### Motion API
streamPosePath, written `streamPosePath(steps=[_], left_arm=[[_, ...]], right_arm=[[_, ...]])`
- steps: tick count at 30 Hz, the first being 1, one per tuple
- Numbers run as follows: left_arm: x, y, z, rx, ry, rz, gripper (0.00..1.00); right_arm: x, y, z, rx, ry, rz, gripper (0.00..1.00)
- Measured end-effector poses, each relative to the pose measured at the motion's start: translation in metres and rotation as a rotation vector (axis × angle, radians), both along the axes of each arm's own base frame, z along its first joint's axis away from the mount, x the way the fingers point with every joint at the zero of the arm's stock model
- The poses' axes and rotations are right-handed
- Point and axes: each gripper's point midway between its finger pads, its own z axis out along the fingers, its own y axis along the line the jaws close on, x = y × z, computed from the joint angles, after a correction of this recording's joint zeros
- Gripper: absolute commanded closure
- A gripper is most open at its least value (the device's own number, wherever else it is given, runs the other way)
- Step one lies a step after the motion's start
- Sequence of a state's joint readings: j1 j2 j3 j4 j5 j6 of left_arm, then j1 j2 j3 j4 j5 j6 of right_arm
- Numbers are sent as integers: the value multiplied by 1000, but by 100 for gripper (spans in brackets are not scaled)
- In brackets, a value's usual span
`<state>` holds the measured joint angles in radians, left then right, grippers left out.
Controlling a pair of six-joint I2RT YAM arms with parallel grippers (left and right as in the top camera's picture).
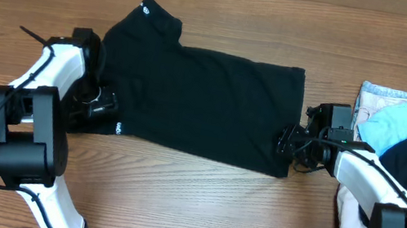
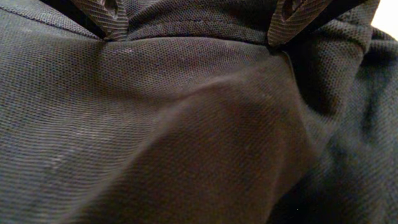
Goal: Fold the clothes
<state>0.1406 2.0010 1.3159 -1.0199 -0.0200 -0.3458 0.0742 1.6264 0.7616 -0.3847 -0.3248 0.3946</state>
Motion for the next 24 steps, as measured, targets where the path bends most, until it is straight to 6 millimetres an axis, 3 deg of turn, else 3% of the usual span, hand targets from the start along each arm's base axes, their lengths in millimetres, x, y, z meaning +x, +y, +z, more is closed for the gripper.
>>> streamPosePath(steps=[2,5,12,16,17,19,20,24], left_arm=[[-1,5,0,-1,1,15,24],[-3,12,0,0,2,37,23],[-3,16,0,6,2,43,19],[-3,17,1,15,4,42,14],[-3,18,2,20,5,42,14],[-2,23,4,35,3,48,12],[-2,27,6,45,6,53,10],[-6,47,16,77,31,90,8]], right_arm=[[1,-2,-1,-9,-3,0,72],[0,-4,-1,-6,4,-15,84],[-6,-2,0,12,22,6,91],[-6,-2,13,9,1,44,91],[-5,-2,19,6,-13,57,85],[-2,-2,31,2,-38,68,60],[0,-2,37,-2,-56,78,54],[7,-3,60,-23,-122,105,44]])
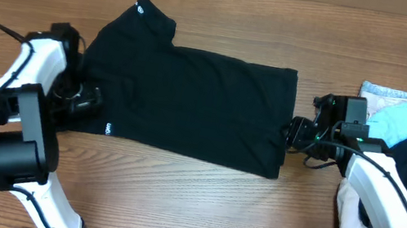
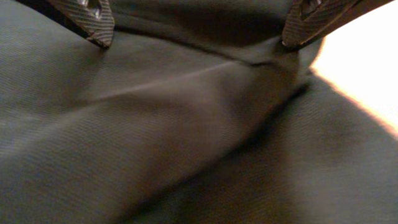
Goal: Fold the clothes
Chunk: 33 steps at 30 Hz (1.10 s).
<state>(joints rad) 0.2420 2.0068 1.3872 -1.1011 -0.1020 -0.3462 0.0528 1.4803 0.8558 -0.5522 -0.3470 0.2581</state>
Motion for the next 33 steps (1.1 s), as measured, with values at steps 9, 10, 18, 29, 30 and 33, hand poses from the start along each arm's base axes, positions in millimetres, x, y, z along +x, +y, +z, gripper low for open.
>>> streamPosePath(steps=[9,10,18,29,30,33], left_arm=[[-15,18,8,-11,46,87,15],[-11,18,10,-21,34,83,15],[111,4,86,-71,-383,-122,0],[236,-89,147,18,-844,-592,0],[242,-93,143,22,-855,-610,0],[253,-96,118,20,-841,-636,0]], right_arm=[[28,5,50,19,-140,30,35],[29,6,53,23,-149,33,35],[20,8,49,32,-105,38,34],[6,7,41,30,-37,37,35],[6,7,41,30,-35,37,35],[3,7,40,32,-17,30,35]])
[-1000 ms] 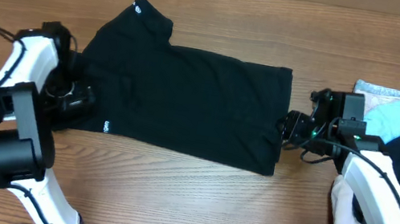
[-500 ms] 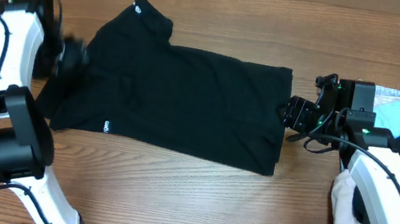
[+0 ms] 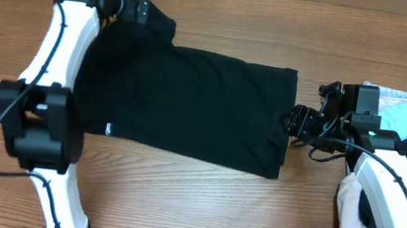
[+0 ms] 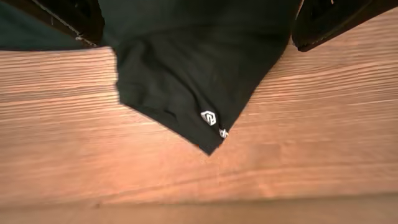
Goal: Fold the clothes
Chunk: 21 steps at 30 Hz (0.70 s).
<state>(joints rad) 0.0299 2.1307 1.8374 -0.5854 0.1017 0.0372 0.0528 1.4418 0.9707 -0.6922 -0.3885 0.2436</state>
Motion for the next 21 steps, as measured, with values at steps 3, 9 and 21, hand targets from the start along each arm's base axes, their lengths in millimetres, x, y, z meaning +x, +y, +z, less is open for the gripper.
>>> streamPosePath(steps=[3,9,21], left_arm=[[8,2,-33,3,30,0,0],[34,3,-57,19,-35,-16,0],[68,3,-75,36,-164,-30,3]], right_arm=[[-1,0,-1,6,12,-12,35],[-6,0,-3,14,44,-32,36],[-14,-1,-6,18,91,-49,36]])
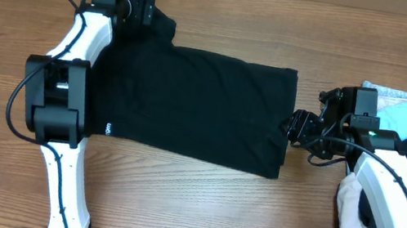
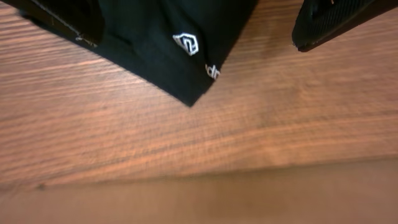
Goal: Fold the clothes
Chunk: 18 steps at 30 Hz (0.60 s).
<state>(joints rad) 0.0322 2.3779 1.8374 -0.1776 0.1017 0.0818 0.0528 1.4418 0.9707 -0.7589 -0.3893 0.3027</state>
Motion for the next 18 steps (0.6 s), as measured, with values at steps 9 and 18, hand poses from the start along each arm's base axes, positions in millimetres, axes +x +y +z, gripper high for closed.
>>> streamPosePath(steps=[9,18], left_arm=[[6,-6,-28,-10,-3,-22,45],[7,-11,-27,-26,-7,-38,81]], right_arm=[[-2,0,-1,0,8,-1,36],[-2,0,-1,-1,11,-1,37]])
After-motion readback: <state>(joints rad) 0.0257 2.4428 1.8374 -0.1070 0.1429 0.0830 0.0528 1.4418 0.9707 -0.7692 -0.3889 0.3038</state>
